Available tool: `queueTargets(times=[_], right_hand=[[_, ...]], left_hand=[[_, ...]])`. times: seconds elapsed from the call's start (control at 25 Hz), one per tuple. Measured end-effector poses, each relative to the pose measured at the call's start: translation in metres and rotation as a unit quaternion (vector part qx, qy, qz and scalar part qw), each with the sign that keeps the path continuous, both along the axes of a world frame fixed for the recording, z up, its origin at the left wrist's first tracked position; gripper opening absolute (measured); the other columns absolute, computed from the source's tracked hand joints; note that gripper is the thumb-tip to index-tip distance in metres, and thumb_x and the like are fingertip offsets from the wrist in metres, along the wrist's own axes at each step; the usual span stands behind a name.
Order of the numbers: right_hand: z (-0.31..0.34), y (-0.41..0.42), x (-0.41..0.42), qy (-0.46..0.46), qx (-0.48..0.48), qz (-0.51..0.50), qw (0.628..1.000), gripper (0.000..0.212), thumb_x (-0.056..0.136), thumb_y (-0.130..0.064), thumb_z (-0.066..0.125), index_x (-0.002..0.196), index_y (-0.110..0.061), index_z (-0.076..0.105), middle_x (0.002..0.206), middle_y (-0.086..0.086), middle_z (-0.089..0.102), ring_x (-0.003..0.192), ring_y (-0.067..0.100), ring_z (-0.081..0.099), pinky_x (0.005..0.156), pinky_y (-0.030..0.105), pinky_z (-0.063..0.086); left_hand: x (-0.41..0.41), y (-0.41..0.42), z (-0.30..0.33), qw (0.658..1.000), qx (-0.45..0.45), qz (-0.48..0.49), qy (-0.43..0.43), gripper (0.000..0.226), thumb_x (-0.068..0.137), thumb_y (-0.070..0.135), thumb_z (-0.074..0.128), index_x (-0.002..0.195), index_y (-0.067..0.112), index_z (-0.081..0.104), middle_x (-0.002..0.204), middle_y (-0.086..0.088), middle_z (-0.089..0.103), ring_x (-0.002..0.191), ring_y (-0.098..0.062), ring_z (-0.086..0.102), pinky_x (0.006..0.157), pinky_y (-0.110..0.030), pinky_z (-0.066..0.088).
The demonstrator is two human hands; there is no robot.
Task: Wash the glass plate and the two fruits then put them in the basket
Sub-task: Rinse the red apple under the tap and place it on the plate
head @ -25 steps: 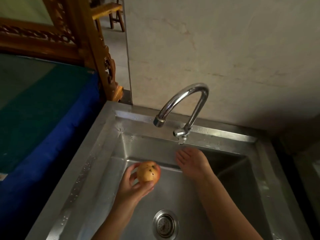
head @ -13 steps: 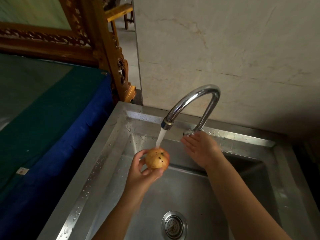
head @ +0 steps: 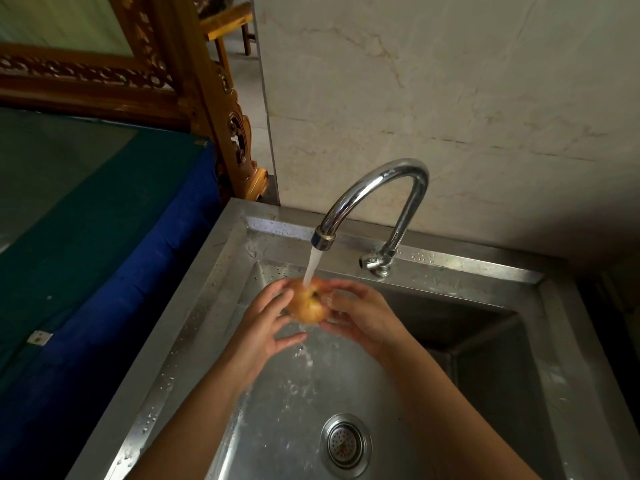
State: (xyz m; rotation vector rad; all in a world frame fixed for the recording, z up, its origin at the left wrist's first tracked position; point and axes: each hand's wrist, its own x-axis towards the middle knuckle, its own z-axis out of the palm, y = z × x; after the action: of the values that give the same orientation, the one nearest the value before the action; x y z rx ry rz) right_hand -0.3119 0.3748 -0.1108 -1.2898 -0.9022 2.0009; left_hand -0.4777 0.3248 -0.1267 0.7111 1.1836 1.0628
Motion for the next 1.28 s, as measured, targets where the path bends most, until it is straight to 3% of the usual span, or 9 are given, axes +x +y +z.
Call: queueTargets(times=[0.2,0.4,0.48,0.64,0.76,0.88,1.0,1.08,1.28], right_hand=[[0.012,-0.004,-0.006,0.018,0.074,-0.025,0.997,0.034,0.078,-0.001,0.066,0.110,-0.009,0.058,0.107,0.008,0.067,0.082,0.015,0.070,0.072,0.031,0.060],[0.009,-0.014,-0.009,-0.071,0.250,0.007,0.966,0.058,0.069,0.000,0.074,0.117,-0.024,0.052,0.114,-0.004,0.059,0.108,0.017,0.060,0.088,0.032,0.055],[0.003,-0.024,-0.014,-0.195,0.381,0.030,0.903,0.063,0.068,-0.004,0.076,0.122,-0.024,0.051,0.112,-0.017,0.050,0.109,0.009,0.054,0.091,0.022,0.053],[-0.011,-0.034,-0.010,-0.313,0.610,0.079,0.724,0.062,0.072,-0.006,0.073,0.126,-0.017,0.043,0.118,-0.003,0.045,0.110,0.015,0.048,0.098,0.021,0.041],[-0.013,-0.030,-0.006,-0.320,0.658,0.068,0.678,0.065,0.071,-0.002,0.072,0.124,-0.018,0.039,0.119,0.001,0.045,0.108,0.017,0.048,0.094,0.022,0.042],[-0.017,-0.015,0.002,-0.325,0.546,-0.024,0.772,0.068,0.070,0.001,0.071,0.130,-0.012,0.040,0.127,0.009,0.050,0.119,0.015,0.046,0.102,0.025,0.041],[-0.012,0.010,0.016,-0.220,0.135,-0.144,0.955,0.052,0.079,-0.022,0.069,0.125,-0.011,0.047,0.129,0.011,0.055,0.114,0.022,0.055,0.099,0.038,0.048],[-0.012,0.027,0.019,-0.112,-0.030,-0.152,0.982,0.047,0.080,-0.038,0.066,0.112,-0.006,0.053,0.122,0.018,0.059,0.106,0.029,0.061,0.091,0.039,0.052],[-0.008,0.053,0.010,-0.071,-0.078,-0.261,0.959,0.022,0.084,-0.018,0.063,0.069,-0.005,0.055,0.077,0.016,0.064,0.058,0.019,0.060,0.075,0.035,0.057]], left_hand=[[-0.007,0.000,0.010,0.997,0.026,0.015,0.071,0.050,0.068,0.037,0.068,0.116,0.036,0.054,0.113,0.001,0.069,0.105,-0.015,0.065,0.087,-0.043,0.052],[-0.004,-0.002,0.016,0.996,0.027,0.026,-0.086,0.054,0.074,0.022,0.065,0.126,0.021,0.050,0.129,-0.011,0.054,0.113,-0.027,0.061,0.079,-0.039,0.057],[-0.001,-0.003,0.018,0.994,-0.004,0.019,-0.104,0.050,0.076,0.025,0.062,0.125,0.024,0.051,0.130,-0.012,0.051,0.113,-0.028,0.060,0.075,-0.035,0.058],[-0.003,0.003,0.024,0.999,-0.036,-0.003,-0.030,0.054,0.066,0.030,0.069,0.117,0.025,0.053,0.121,-0.013,0.057,0.106,-0.026,0.064,0.074,-0.039,0.059],[-0.006,0.009,0.024,1.000,-0.026,0.000,-0.016,0.060,0.059,0.023,0.075,0.116,0.018,0.057,0.117,-0.013,0.061,0.102,-0.024,0.067,0.080,-0.037,0.058],[-0.002,0.008,0.017,0.997,0.012,0.025,-0.069,0.051,0.065,0.014,0.071,0.115,0.015,0.058,0.119,-0.010,0.062,0.107,-0.023,0.065,0.084,-0.034,0.057],[0.003,0.005,0.006,0.990,0.053,0.046,-0.125,0.050,0.072,0.003,0.068,0.119,0.014,0.055,0.121,-0.009,0.061,0.113,-0.025,0.061,0.088,-0.034,0.055],[0.007,0.003,0.002,0.987,0.061,0.052,-0.140,0.053,0.071,0.003,0.062,0.123,0.011,0.052,0.125,-0.013,0.058,0.115,-0.028,0.059,0.093,-0.037,0.052],[0.011,0.000,-0.003,0.983,0.082,0.053,-0.158,0.052,0.074,0.002,0.058,0.124,0.002,0.047,0.120,-0.019,0.058,0.107,-0.030,0.060,0.092,-0.039,0.053]])
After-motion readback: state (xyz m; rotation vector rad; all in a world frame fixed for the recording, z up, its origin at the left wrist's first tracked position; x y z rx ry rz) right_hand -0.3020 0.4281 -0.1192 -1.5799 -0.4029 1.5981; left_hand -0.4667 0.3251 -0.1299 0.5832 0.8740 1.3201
